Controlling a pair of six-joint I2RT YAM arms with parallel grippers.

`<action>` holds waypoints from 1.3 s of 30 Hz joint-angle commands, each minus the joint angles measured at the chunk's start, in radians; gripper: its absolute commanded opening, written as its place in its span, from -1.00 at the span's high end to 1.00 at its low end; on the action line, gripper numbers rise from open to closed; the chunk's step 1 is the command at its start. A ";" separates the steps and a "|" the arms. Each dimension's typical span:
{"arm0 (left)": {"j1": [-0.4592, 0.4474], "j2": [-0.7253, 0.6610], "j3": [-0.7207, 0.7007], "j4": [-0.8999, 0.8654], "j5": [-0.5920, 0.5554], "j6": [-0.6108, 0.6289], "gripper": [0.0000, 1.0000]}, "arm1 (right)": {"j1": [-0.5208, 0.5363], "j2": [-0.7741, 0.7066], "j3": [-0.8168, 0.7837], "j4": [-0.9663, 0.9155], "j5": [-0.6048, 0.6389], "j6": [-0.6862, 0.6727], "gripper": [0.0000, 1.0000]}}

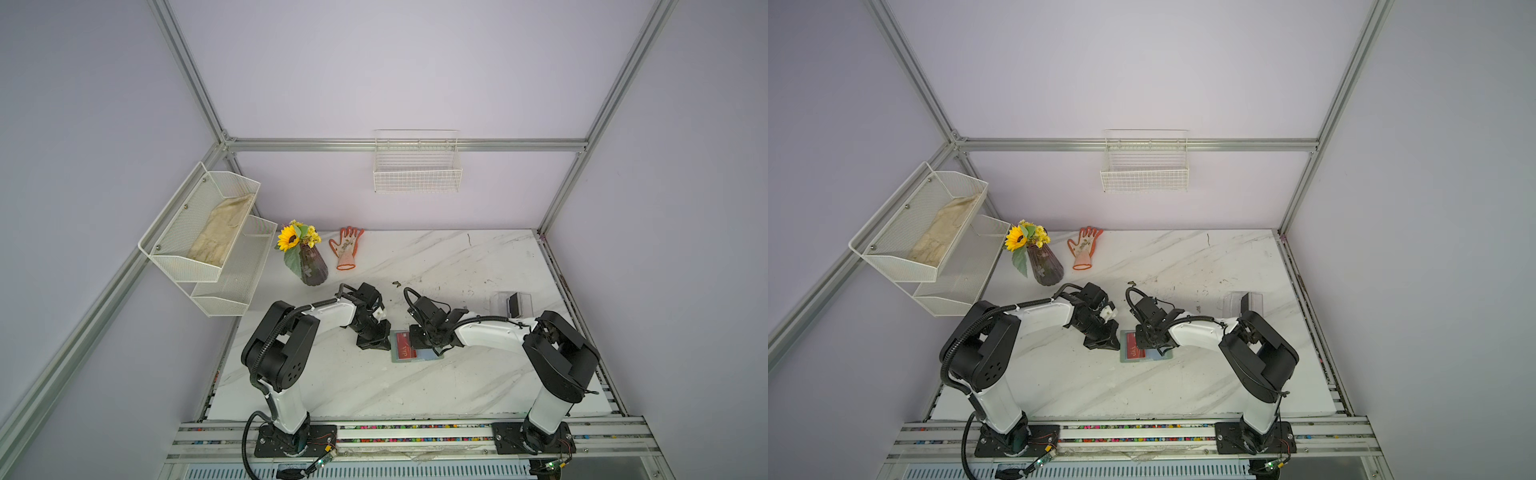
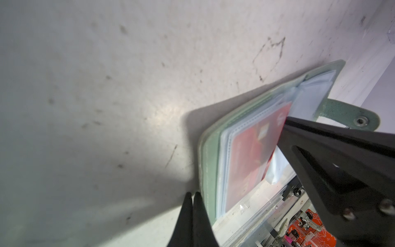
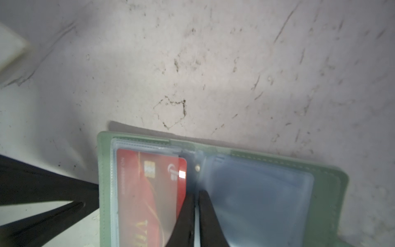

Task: Insert credit cards into a card holder
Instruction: Insert the credit card into the card holder.

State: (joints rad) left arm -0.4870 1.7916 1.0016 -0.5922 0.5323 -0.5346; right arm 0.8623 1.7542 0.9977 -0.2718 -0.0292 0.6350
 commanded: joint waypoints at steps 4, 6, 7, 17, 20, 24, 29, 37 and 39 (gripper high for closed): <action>-0.009 0.024 0.062 0.000 -0.023 0.001 1.00 | 0.035 0.015 0.007 -0.032 -0.051 0.015 0.79; -0.009 0.026 0.066 0.023 0.004 -0.011 1.00 | 0.039 0.019 0.014 -0.027 -0.053 0.010 0.78; -0.010 0.028 0.069 0.028 0.016 -0.014 1.00 | 0.042 0.017 0.019 -0.035 -0.040 0.009 0.76; -0.010 0.033 0.063 0.029 -0.002 -0.013 1.00 | 0.044 -0.168 0.100 -0.340 0.231 0.065 0.45; -0.010 0.035 0.063 0.029 -0.005 -0.011 1.00 | 0.044 -0.203 0.109 -0.410 0.274 0.084 0.49; -0.010 0.035 0.063 0.029 -0.002 -0.008 1.00 | 0.043 -0.216 0.101 -0.449 0.305 0.111 0.56; -0.010 0.033 0.056 0.028 -0.002 -0.001 1.00 | 0.033 -0.203 0.087 -0.502 0.338 0.139 0.56; -0.010 0.043 0.058 0.029 0.000 0.001 1.00 | 0.006 -0.203 0.063 -0.515 0.348 0.141 0.56; -0.010 0.042 0.058 0.029 0.000 0.001 1.00 | 0.000 -0.202 0.058 -0.515 0.347 0.138 0.56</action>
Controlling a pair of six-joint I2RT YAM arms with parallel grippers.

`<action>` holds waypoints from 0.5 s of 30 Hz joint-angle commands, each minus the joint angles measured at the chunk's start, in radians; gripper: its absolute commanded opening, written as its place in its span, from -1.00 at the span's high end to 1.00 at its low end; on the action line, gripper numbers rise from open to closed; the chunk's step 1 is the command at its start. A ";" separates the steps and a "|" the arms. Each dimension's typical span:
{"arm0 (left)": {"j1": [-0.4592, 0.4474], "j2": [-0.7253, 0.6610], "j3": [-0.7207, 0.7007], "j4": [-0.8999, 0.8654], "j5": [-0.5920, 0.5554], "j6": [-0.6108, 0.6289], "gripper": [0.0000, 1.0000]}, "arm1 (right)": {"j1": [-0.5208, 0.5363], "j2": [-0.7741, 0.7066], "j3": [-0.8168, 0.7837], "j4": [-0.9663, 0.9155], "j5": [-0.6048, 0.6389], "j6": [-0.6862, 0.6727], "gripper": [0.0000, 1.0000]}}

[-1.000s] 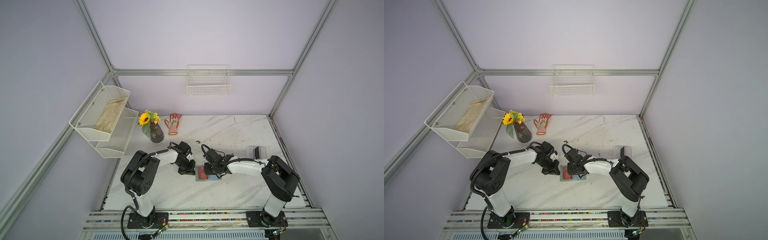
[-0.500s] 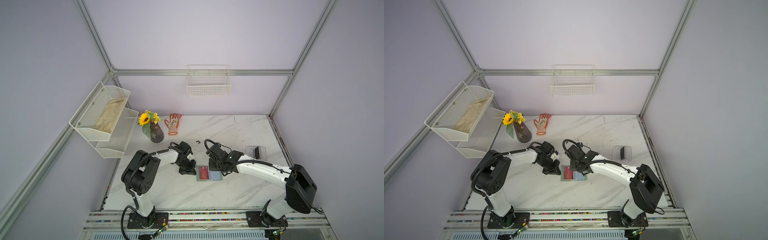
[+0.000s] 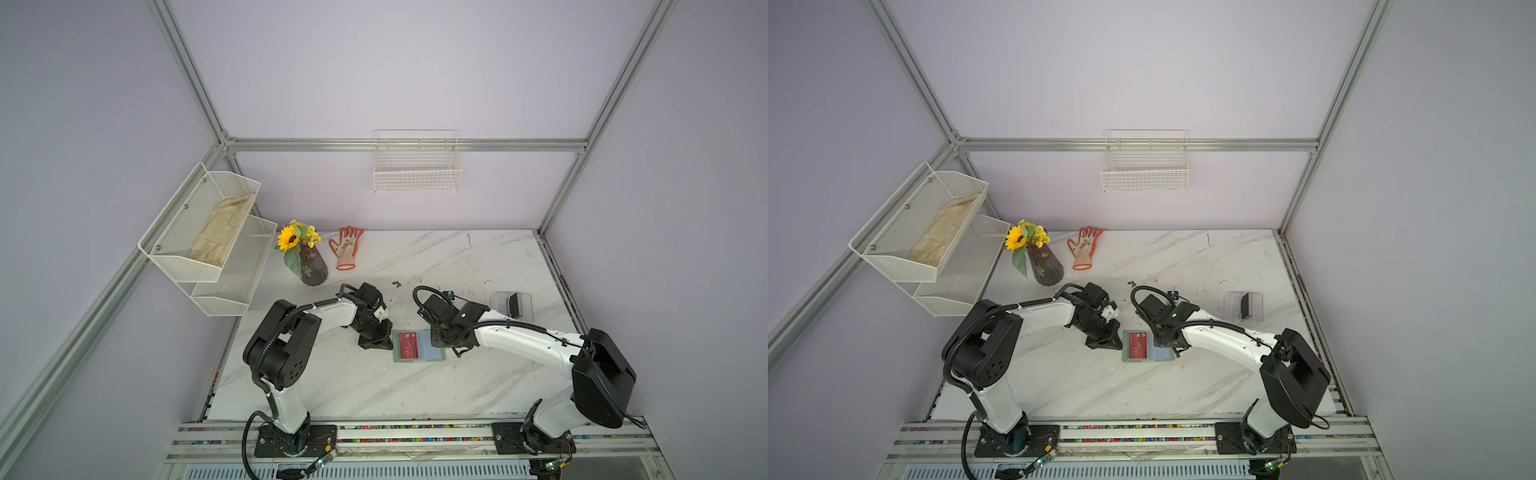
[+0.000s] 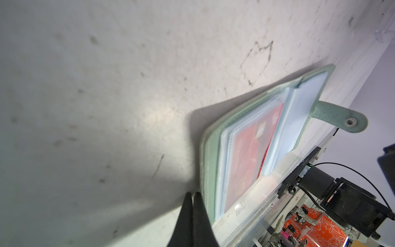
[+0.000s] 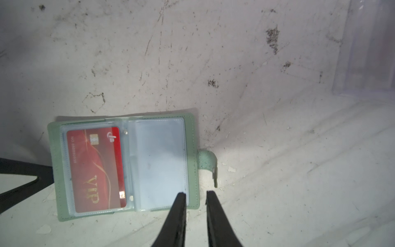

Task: Insert credit cards into a card holder
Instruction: Insert the credit card into the card holder, then close the card holder at the center of the board.

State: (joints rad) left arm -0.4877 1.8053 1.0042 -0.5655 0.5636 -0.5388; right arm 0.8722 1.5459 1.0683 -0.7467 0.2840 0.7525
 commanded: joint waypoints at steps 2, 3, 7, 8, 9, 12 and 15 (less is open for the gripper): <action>-0.009 0.029 0.055 0.002 -0.031 0.005 1.00 | -0.013 0.010 -0.017 -0.037 0.034 0.018 0.56; -0.009 0.029 0.056 0.002 -0.031 0.005 1.00 | -0.015 0.012 -0.019 -0.037 0.032 0.016 0.56; -0.009 0.031 0.054 0.002 -0.033 0.005 1.00 | -0.022 0.020 -0.025 -0.036 0.037 0.011 0.56; -0.009 0.029 0.053 0.002 -0.033 0.005 1.00 | -0.024 0.023 -0.027 -0.035 0.037 0.007 0.56; -0.009 0.030 0.052 0.002 -0.033 0.005 1.00 | -0.027 0.026 -0.030 -0.033 0.037 0.004 0.56; -0.009 0.030 0.053 0.001 -0.033 0.005 1.00 | -0.033 0.037 -0.032 -0.029 0.036 -0.003 0.56; -0.009 0.031 0.054 0.001 -0.033 0.005 1.00 | -0.036 0.042 -0.036 -0.026 0.035 -0.011 0.57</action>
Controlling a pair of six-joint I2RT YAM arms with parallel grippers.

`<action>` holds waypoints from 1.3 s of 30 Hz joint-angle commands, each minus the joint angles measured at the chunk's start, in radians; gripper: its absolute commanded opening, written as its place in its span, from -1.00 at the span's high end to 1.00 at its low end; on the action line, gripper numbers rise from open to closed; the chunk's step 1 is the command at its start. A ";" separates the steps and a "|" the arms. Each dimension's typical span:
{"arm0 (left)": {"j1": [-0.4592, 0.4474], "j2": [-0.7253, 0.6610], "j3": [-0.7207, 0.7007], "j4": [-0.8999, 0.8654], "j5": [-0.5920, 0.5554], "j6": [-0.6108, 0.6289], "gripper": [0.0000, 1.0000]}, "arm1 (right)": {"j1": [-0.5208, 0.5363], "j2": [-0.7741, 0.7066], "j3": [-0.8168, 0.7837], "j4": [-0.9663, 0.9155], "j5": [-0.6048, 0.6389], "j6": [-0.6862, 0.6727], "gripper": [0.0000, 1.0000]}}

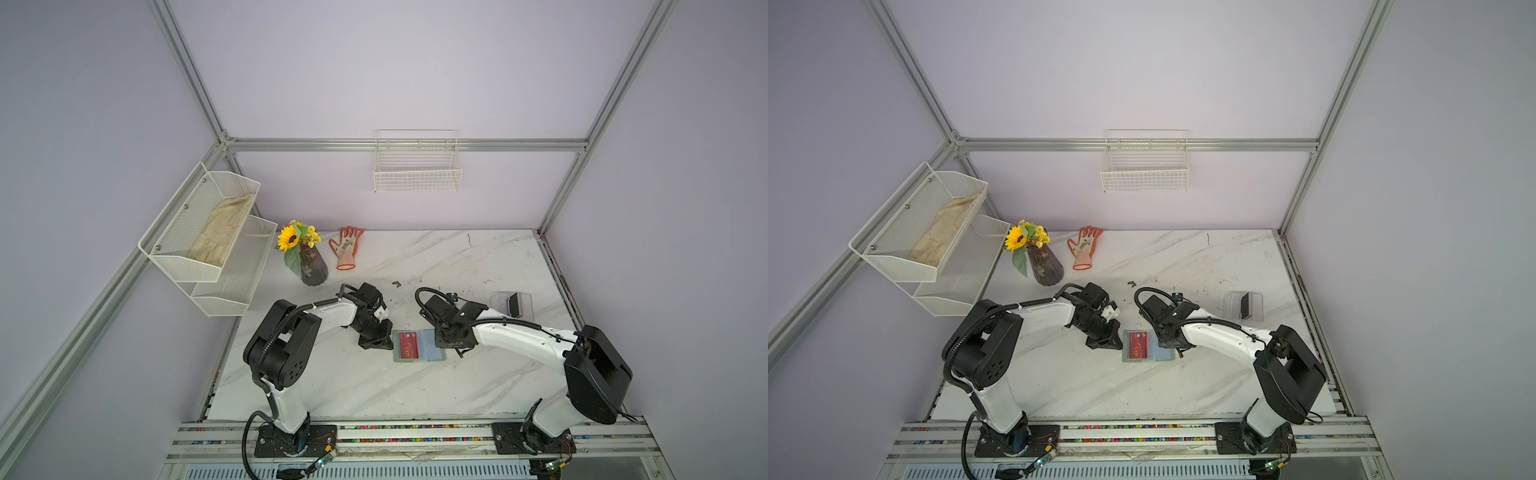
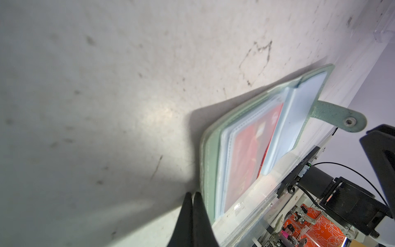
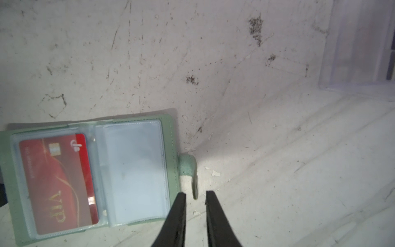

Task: Insert credit cards into a card holder
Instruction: Close the card holder at the center of the board.

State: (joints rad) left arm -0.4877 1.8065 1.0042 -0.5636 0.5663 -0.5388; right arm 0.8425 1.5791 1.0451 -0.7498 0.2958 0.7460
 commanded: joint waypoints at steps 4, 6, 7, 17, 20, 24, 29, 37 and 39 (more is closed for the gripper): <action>-0.010 0.029 0.054 -0.001 -0.036 0.005 1.00 | -0.017 0.012 -0.018 -0.015 0.019 -0.017 0.59; -0.010 0.030 0.054 0.000 -0.036 0.005 1.00 | -0.020 0.015 -0.018 -0.009 0.017 -0.023 0.62; -0.009 0.029 0.054 -0.001 -0.034 0.005 1.00 | -0.021 0.018 -0.017 -0.007 0.017 -0.025 0.62; -0.009 0.033 0.055 -0.002 -0.034 0.003 0.99 | -0.033 0.038 -0.033 0.028 -0.010 -0.047 0.86; -0.009 0.031 0.054 -0.001 -0.033 0.003 0.90 | -0.033 0.025 -0.040 0.033 -0.019 -0.046 0.94; -0.009 0.018 0.051 -0.001 -0.020 0.000 0.61 | -0.035 -0.002 -0.064 0.056 -0.042 -0.049 0.97; -0.010 -0.008 0.028 -0.001 -0.016 0.002 0.32 | -0.040 -0.017 -0.090 0.078 -0.057 -0.044 0.97; -0.005 -0.039 0.019 -0.003 -0.006 -0.001 0.17 | -0.045 -0.016 -0.113 0.093 -0.064 -0.045 0.98; -0.005 -0.045 0.019 0.000 -0.001 -0.002 0.19 | -0.046 -0.021 -0.116 0.095 -0.064 -0.043 0.98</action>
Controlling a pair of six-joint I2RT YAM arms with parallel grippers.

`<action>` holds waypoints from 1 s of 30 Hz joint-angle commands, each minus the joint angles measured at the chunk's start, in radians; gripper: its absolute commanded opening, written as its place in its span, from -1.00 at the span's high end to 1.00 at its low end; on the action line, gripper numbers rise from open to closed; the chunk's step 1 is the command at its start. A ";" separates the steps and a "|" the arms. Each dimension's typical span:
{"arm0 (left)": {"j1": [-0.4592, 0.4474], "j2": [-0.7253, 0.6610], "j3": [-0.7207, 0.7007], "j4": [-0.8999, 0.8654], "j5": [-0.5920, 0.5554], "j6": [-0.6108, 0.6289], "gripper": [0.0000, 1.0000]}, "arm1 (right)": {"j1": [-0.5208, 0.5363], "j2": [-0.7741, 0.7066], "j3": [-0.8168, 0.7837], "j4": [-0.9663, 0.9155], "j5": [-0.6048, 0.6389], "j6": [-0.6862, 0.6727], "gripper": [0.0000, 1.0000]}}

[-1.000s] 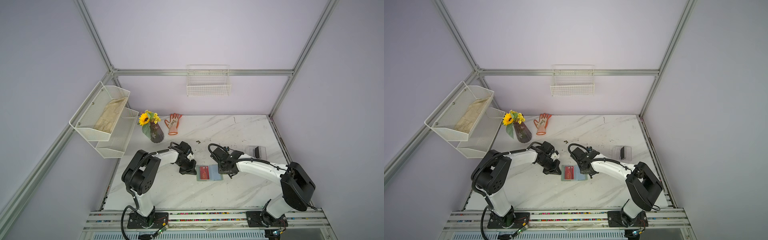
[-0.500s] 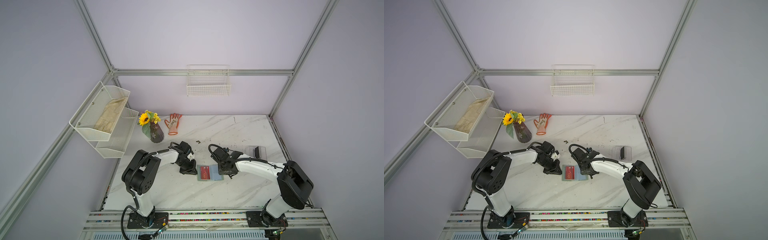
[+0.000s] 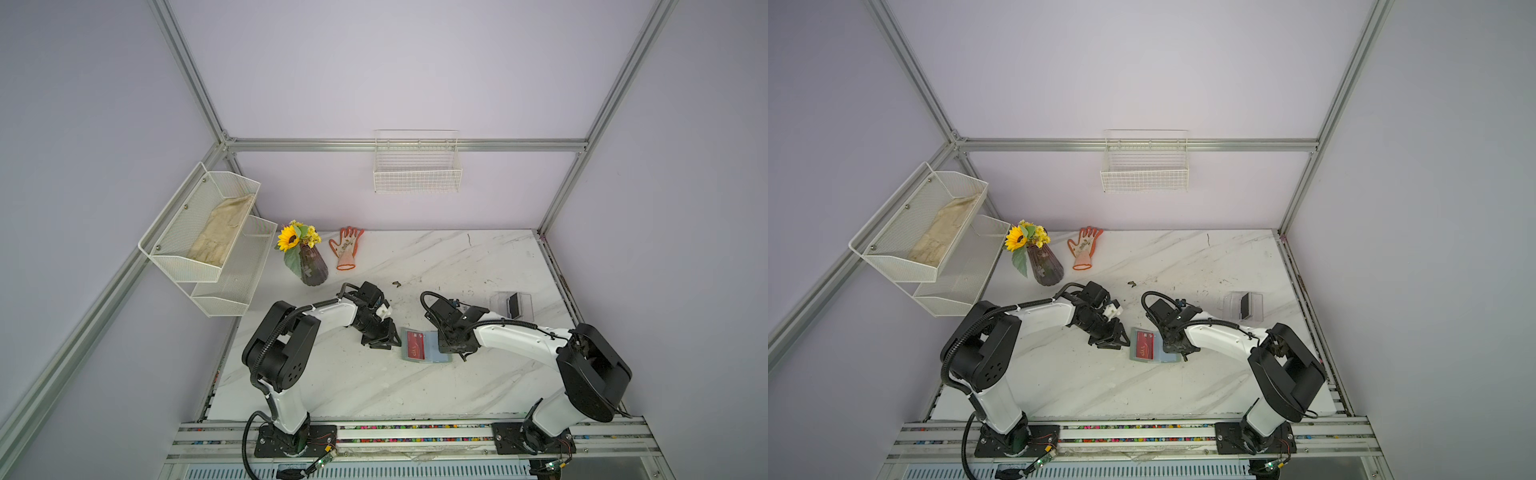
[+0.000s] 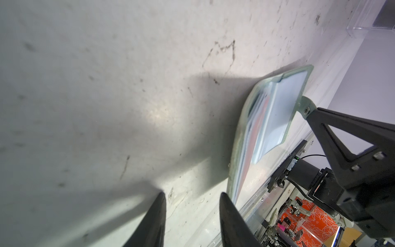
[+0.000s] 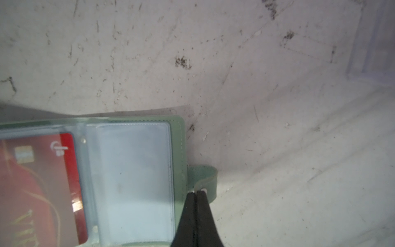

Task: Insert credit cards into a card holder
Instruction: Close the card holder at the center of the board.

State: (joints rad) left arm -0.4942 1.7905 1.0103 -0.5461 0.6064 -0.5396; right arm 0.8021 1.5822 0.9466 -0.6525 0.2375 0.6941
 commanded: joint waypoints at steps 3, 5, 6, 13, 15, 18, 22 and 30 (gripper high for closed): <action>0.002 -0.034 0.010 -0.017 -0.036 -0.002 0.22 | -0.009 -0.030 -0.023 -0.002 -0.005 0.008 0.98; 0.002 -0.036 0.008 -0.017 -0.034 -0.002 0.22 | -0.010 -0.031 -0.026 -0.002 -0.008 0.008 0.99; 0.003 -0.039 0.008 -0.017 -0.032 0.000 0.21 | -0.011 -0.032 -0.027 -0.002 -0.007 0.008 0.99; 0.006 -0.023 0.023 0.014 0.011 -0.008 0.19 | -0.015 -0.024 -0.026 -0.004 -0.008 0.003 1.00; 0.002 -0.004 0.037 0.023 0.021 -0.013 0.19 | -0.016 -0.022 -0.027 -0.002 -0.007 0.002 1.00; -0.007 0.015 0.059 0.030 0.033 -0.014 0.19 | -0.017 -0.024 -0.029 -0.002 -0.007 0.004 1.00; -0.018 0.022 0.077 0.030 0.033 -0.015 0.19 | -0.017 -0.032 -0.034 -0.004 -0.005 0.008 1.00; -0.050 0.066 0.101 0.045 0.028 -0.032 0.21 | -0.018 -0.033 -0.039 -0.001 -0.006 0.007 1.00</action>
State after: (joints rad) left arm -0.5274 1.8263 1.0378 -0.5152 0.6373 -0.5537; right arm 0.7898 1.5688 0.9222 -0.6388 0.2268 0.6937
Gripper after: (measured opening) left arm 0.396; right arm 0.045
